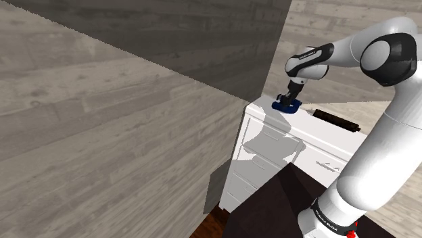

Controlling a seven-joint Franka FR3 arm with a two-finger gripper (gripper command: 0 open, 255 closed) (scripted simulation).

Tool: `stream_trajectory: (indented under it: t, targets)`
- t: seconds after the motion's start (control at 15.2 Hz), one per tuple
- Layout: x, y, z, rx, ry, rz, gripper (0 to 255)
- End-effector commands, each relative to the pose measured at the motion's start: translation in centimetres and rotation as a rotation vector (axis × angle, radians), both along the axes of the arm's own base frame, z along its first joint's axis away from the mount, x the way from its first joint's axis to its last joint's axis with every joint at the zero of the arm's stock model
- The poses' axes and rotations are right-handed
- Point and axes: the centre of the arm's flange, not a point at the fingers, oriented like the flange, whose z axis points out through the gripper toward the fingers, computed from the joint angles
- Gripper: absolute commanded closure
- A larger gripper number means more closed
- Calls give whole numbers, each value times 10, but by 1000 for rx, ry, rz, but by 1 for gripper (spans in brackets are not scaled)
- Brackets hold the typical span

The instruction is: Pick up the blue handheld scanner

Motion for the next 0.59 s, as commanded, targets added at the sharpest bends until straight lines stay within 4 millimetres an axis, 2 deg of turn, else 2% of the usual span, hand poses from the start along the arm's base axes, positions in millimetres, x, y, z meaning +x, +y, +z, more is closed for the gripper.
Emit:
stream_trajectory:
  t: [0.0,0.53]
  targets:
    - [0,-2,11,-1,-1,0,255]
    - [0,-2,53,-1,-1,0,255]
